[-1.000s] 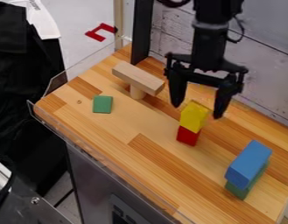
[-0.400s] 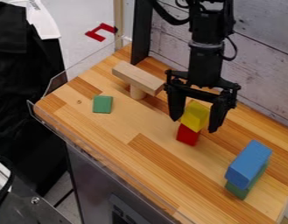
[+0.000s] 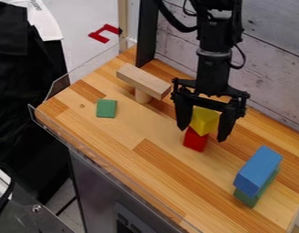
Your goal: Move the yellow block from the top of the red block to the top of the triangular block
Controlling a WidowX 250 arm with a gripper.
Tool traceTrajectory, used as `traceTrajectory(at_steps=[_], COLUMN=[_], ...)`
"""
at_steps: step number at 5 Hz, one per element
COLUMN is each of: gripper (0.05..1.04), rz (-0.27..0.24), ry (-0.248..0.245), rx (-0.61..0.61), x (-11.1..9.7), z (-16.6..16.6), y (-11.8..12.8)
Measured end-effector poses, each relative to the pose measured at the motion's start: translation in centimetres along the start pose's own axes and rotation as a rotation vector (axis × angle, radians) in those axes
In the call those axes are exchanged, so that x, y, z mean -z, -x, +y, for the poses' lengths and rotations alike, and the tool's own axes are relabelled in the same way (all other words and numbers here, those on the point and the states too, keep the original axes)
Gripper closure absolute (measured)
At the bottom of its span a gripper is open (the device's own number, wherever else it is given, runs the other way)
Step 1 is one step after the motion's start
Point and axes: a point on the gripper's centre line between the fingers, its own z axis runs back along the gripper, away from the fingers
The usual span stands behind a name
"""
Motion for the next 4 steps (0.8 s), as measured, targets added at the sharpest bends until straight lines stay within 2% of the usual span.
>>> traceTrajectory(at_steps=[1, 4], gripper=[0.085, 0.085], rz=[0.021, 0.010], ry=[-0.008, -0.024], rx=[-0.027, -0.090], x=[0.41, 0.67], z=[0.29, 0.87], y=[0.12, 0.01])
